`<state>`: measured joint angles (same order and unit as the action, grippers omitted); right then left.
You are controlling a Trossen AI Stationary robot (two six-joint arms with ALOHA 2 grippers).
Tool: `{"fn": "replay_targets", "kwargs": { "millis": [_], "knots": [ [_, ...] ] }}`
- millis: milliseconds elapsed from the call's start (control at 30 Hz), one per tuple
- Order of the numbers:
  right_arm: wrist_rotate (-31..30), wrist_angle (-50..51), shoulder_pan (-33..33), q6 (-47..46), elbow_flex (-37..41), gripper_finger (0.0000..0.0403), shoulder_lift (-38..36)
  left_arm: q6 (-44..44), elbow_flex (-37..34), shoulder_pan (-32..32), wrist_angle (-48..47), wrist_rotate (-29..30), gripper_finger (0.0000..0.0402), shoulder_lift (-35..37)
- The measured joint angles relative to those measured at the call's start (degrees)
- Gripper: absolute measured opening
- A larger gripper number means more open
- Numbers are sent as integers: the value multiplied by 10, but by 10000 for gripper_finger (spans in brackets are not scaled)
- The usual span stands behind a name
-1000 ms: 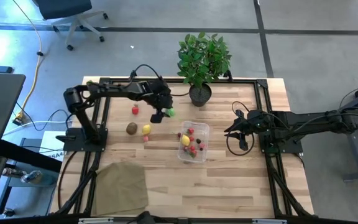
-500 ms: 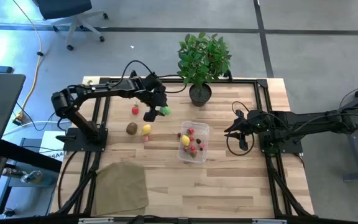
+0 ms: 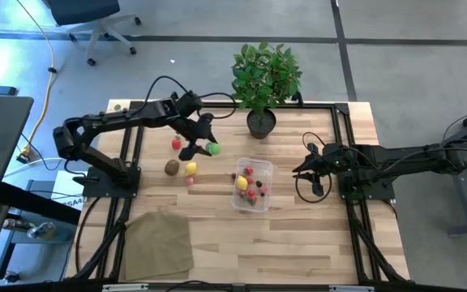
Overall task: Pick and placing Produce into tupperware
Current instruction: Put the green cabbage into the transparent container
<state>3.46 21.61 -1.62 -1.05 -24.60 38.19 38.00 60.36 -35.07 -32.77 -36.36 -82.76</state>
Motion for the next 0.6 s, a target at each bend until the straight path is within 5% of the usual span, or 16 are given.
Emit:
{"fn": "replay_targets", "kwargs": {
  "millis": [267,600],
  "knots": [
    [0,0,0,0,0,73,0,-99,0,56,103,12,227,42],
    [0,0,0,0,0,73,0,-173,0,178,241,208,227,41]
  ]
}}
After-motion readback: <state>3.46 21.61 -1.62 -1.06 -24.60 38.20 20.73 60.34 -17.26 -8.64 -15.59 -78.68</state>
